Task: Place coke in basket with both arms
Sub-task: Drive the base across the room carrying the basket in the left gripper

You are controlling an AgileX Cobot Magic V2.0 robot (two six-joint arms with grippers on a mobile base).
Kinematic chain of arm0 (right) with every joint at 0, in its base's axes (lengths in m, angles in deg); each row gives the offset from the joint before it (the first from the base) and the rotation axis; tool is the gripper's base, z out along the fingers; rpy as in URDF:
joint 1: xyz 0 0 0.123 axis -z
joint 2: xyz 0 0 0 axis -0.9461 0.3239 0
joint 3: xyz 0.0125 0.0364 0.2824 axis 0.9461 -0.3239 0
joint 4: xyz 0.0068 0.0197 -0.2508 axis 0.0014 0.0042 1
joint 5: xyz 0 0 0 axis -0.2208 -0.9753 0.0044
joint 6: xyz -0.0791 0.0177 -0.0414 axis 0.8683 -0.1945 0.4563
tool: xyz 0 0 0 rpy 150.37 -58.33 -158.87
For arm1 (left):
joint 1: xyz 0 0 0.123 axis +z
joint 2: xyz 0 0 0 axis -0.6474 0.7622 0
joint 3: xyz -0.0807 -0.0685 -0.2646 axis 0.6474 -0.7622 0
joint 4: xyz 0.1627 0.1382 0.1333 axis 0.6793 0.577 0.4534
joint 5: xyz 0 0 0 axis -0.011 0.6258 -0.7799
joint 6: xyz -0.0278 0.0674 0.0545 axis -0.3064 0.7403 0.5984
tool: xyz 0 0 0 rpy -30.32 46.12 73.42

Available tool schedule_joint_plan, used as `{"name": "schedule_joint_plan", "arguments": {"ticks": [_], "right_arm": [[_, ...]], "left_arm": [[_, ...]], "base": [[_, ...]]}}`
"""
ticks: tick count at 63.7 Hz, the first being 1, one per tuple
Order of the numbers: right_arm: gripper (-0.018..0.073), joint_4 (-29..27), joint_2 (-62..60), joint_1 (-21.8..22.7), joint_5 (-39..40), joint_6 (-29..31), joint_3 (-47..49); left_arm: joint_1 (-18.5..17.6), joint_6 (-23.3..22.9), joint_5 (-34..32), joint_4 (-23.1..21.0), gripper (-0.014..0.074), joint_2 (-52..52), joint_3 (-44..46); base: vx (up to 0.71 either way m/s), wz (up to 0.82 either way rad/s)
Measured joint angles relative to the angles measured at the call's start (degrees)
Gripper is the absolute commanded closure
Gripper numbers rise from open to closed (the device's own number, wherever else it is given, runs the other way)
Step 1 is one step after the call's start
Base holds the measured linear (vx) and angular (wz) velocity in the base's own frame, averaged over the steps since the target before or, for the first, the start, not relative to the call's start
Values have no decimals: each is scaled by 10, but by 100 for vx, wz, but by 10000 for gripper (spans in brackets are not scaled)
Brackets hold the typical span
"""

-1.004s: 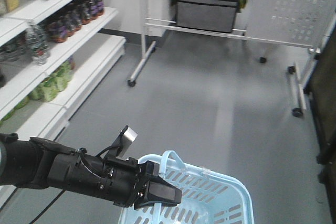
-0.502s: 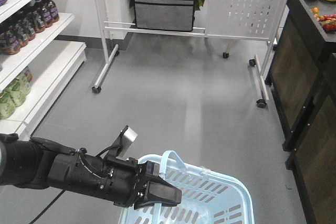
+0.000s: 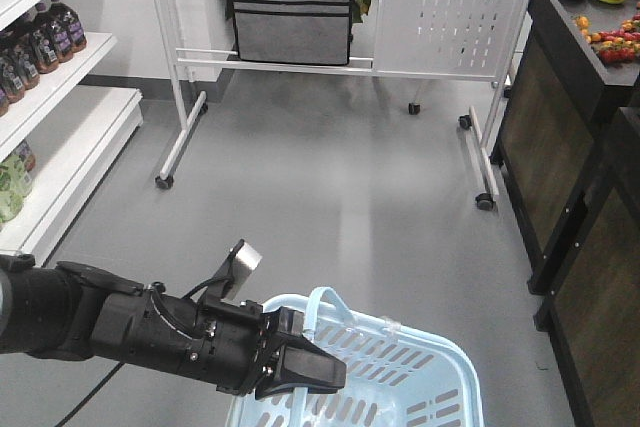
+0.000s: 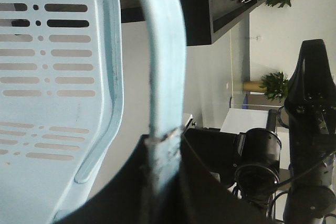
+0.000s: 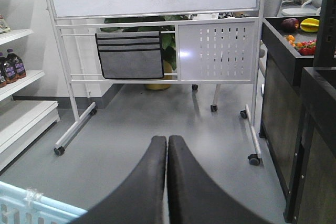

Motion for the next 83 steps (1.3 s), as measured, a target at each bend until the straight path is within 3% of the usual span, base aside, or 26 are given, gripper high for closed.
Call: {"name": "schedule_joint_plan", "arguments": {"ticks": [83], "right_arm": [[568,0,0,0,0,0,0]], "left_arm": [[0,0,-1,0,603,0,0]], "base": [[16,-7]]}}
